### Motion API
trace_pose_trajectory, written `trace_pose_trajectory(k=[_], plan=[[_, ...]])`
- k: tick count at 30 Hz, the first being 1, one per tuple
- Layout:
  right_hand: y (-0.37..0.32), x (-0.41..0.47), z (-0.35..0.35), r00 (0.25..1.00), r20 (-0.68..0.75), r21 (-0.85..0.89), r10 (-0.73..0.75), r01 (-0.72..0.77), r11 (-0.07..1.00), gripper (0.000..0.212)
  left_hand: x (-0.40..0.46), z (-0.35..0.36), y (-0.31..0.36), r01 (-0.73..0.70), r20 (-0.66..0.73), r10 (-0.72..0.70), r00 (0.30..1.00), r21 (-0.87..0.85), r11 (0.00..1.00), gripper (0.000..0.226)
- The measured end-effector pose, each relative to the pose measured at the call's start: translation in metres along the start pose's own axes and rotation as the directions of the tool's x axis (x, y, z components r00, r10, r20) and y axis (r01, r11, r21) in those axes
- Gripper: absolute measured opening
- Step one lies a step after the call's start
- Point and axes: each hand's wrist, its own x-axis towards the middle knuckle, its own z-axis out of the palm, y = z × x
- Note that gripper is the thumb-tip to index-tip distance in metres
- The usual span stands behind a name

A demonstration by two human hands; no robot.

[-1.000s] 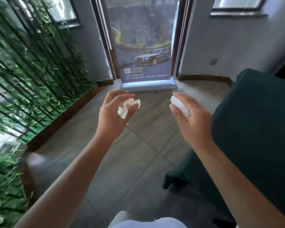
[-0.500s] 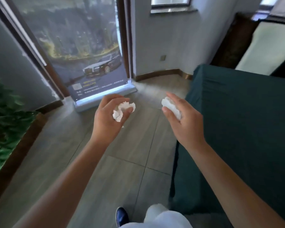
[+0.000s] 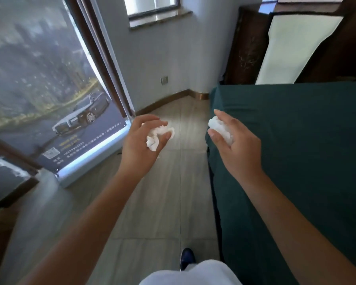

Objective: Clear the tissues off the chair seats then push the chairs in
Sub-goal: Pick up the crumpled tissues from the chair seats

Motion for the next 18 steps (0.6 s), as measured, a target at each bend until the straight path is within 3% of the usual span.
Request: trace_pose_trajectory(k=[7,18], plan=[[0.031,0.089,0.013,0.980,-0.126,-0.135,-0.153,0.135,0.981,0.039,0.117,0.029,-0.018,-0.103,0.002,0.103,0.995,-0.016,0.995,0.035],[0.076,0.227,0.054,0.969,-0.240,-0.370,-0.065,-0.030,0.928,0.039,0.310,0.102,-0.074,-0.239,0.127,0.272,0.954,-0.227,0.944,0.028]])
